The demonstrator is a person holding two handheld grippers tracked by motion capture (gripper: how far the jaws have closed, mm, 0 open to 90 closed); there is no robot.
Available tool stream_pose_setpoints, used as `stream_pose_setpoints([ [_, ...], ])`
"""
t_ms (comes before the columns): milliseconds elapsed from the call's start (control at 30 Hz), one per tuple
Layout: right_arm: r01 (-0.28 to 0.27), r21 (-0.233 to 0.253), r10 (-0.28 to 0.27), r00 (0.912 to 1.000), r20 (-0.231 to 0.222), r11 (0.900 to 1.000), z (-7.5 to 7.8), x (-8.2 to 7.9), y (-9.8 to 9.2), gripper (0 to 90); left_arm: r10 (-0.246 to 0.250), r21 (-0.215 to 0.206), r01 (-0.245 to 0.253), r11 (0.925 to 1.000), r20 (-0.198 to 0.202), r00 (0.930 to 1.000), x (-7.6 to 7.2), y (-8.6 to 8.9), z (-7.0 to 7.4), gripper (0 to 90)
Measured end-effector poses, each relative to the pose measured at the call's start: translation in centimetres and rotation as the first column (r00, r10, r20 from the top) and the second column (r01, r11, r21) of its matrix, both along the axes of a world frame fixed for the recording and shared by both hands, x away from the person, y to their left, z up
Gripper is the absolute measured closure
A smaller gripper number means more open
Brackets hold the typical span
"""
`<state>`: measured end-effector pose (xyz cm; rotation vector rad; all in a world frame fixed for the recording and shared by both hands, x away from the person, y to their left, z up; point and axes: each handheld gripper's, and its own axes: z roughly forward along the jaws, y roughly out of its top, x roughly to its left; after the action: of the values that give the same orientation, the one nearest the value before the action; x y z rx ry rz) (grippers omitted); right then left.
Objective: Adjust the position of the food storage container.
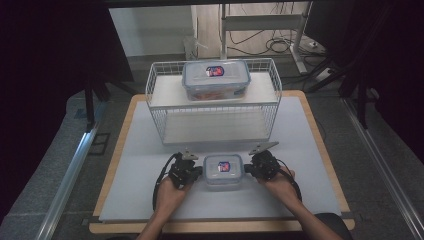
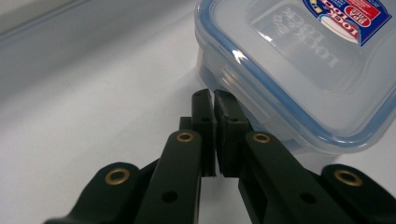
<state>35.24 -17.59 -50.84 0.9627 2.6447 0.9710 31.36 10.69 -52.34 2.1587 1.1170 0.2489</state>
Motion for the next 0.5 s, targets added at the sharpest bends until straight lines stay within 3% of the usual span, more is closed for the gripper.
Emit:
stream_pose_setpoints([
  [233,-0.013,-0.008,0.013,0.9999,0.001,1.0,0.1,-0.9,0.0,89.7,0.005,-0.002,-0.005,1.0,0.008,1.0,0.4,0.0,-0.1,86.7],
  [300,-0.01,0.006,0.01,0.9999,-0.002,1.0,0.3,-0.9,-0.4,89.1,0.017,0.004,-0.017,0.9998,0.023,0.9996,0.4,0.3,0.1,77.2],
  [367,-0.009,0.006,0.009,0.9999,0.009,1.0,0.4,-0.9,-0.6,88.8,0.043,0.007,-0.043,0.999,0.046,0.998,0.1,1.1,0.5,73.2],
  [500,0.006,0.004,-0.007,0.998,0.063,1.0,0.9,-1.0,-2.4,84.8,0.08,0.011,-0.082,0.9966,0.109,0.9908,-1.3,3.1,1.2,64.7],
])
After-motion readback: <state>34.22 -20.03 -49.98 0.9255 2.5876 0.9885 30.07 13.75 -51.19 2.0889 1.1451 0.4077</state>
